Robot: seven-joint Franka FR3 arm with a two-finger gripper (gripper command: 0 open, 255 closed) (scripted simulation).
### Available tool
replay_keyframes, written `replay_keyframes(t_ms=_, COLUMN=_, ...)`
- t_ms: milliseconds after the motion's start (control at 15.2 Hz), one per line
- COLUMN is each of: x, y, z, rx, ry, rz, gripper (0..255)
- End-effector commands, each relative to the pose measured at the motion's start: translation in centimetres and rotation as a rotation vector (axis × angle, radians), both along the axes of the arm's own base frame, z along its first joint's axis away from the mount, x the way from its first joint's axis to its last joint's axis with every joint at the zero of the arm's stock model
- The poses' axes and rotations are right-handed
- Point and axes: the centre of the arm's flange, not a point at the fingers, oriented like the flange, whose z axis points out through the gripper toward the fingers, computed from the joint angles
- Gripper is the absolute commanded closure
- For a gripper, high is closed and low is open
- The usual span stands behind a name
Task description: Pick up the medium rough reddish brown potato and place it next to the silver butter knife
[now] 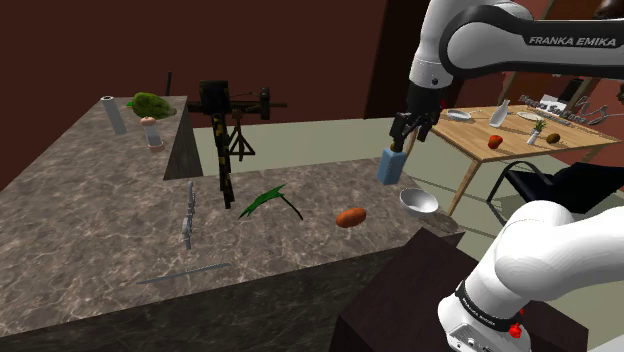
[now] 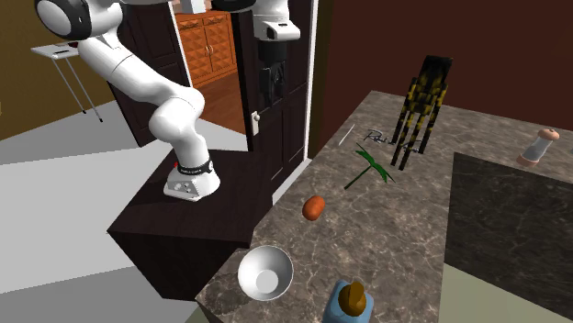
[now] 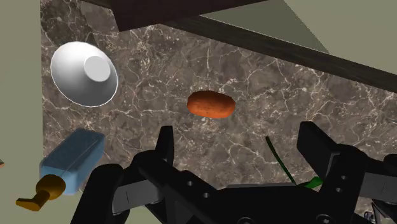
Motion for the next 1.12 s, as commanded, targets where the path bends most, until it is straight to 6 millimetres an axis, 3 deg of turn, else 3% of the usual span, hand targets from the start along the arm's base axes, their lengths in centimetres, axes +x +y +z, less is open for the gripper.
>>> replay_keyframes(t_ms=0, x=0.0, y=0.0, z=0.0, rx=0.000, ry=0.000, rz=0.000, gripper=0)
replay_keyframes(t_ms=528, x=1.1, y=-4.2, z=-9.7, rx=0.016, ry=-0.024, rz=0.352, gripper=0)
replay_keyframes(t_ms=1056, x=3.9, y=-7.5, z=-19.4, rx=0.031, ry=-0.049, rz=0.704, gripper=0)
